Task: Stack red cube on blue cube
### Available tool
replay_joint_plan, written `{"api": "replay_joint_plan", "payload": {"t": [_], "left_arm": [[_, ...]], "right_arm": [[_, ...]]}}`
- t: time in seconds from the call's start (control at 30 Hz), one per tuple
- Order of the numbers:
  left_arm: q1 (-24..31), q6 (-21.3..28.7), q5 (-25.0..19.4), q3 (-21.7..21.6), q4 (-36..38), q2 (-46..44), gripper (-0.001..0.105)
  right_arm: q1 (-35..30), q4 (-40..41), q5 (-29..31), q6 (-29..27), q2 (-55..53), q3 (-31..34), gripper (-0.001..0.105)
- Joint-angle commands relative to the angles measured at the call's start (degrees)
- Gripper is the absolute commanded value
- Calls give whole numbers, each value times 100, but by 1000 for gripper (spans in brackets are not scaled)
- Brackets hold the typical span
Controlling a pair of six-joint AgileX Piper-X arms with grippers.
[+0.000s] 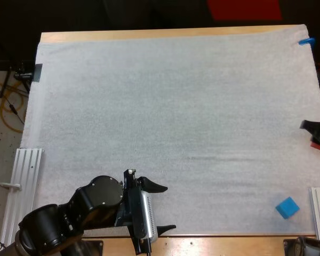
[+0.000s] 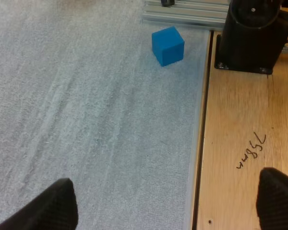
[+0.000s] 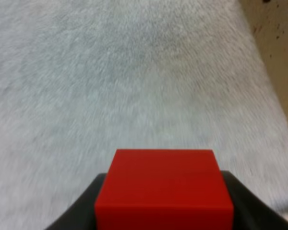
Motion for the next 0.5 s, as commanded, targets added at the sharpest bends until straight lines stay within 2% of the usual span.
{"api": "replay_joint_plan", "payload": {"t": [0.0,0.17,0.3,0.47], "left_arm": [[-26,-80,-56,-33,-71,-12,73],[-26,-80,-56,-33,-71,-12,73],[-26,-80,-56,-33,-71,-12,73],[-26,-80,-56,-33,-71,-12,73]], "right_arm": [[-29,284,-55,14,-380,-13,3],[90,583,-192,233,-1325,161,3],[568,845,-169,325,-2048,373,3],[1158,1203,130,747,-2647,628,3]]}}
